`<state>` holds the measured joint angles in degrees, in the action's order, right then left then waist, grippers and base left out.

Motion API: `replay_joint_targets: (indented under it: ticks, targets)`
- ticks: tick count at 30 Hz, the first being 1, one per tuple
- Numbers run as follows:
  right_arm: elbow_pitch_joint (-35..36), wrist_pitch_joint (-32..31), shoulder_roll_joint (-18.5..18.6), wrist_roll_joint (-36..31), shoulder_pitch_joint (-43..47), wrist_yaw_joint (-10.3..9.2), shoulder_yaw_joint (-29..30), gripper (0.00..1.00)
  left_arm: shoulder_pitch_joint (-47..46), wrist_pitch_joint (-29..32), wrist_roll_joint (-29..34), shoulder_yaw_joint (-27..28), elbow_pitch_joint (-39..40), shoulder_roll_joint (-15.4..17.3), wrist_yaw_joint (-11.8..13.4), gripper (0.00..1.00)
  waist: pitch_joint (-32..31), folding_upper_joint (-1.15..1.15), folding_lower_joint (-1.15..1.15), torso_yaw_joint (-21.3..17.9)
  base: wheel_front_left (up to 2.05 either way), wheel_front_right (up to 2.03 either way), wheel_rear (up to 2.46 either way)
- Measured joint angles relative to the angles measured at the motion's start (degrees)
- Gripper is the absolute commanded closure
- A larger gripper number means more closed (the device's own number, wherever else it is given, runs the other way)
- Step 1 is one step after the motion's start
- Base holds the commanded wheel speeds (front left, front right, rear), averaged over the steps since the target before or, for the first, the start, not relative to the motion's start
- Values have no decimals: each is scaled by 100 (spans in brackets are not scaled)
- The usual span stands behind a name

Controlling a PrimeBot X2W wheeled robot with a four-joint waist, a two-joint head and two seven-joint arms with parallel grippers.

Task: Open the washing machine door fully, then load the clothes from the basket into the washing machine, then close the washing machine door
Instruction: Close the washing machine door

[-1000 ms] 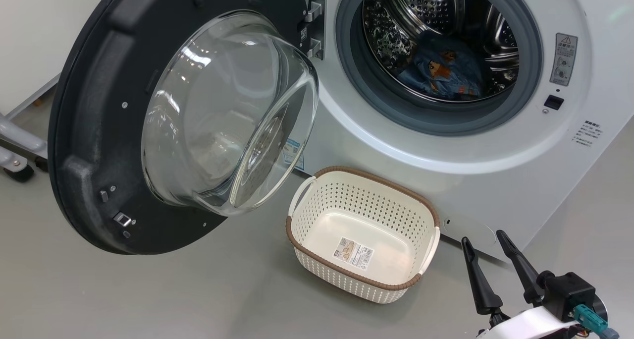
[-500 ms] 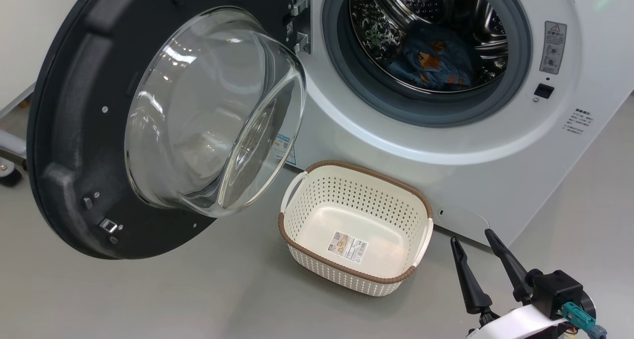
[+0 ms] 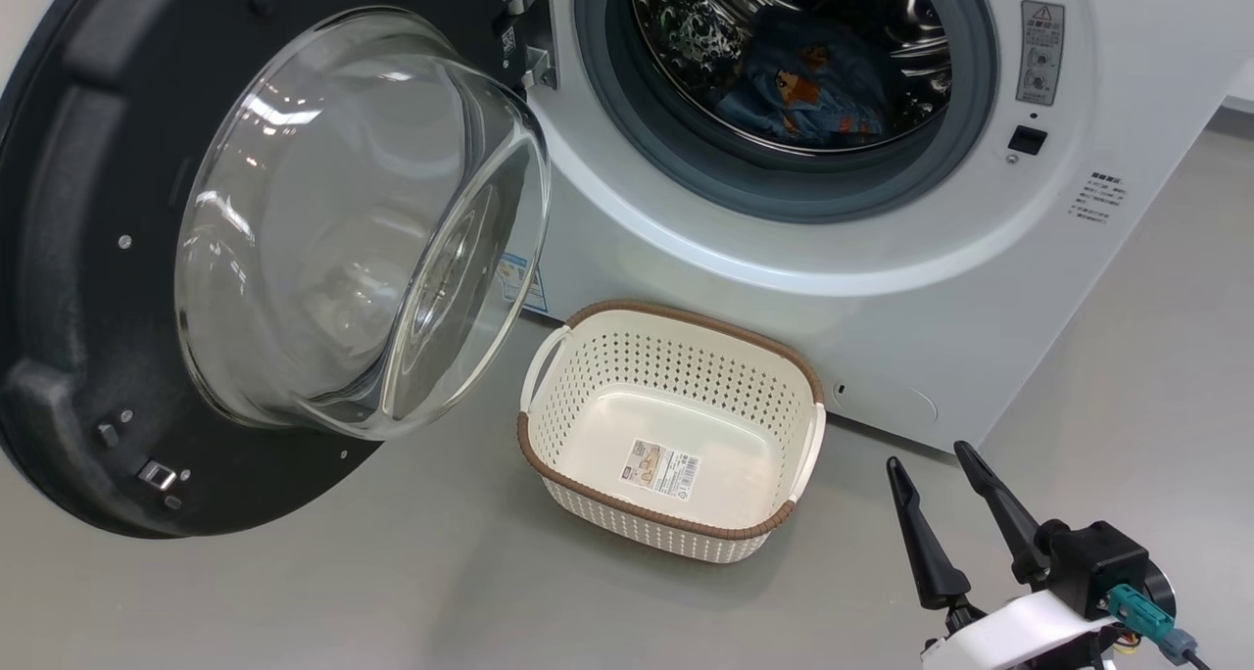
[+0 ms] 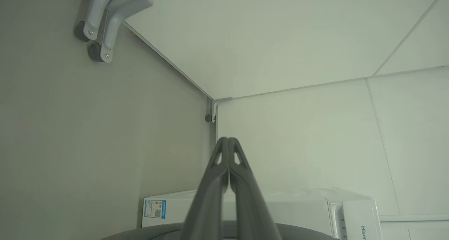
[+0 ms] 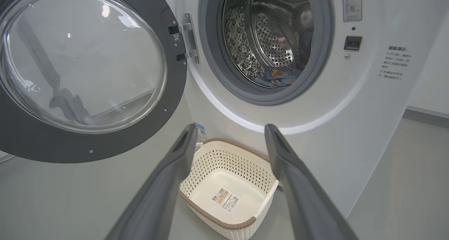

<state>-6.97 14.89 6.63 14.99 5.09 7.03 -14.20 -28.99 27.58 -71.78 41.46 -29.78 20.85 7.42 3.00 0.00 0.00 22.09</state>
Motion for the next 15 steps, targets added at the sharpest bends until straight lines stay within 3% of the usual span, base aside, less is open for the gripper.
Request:
replay_joint_targets:
  ticks: [15]
  targets:
    - [-35, 0, 74, 0, -48, 0, 66, 0, -891, 1258, -203, -243, -822, 309, 0, 100, 63, 0, 0, -118, 0, 0, 0]
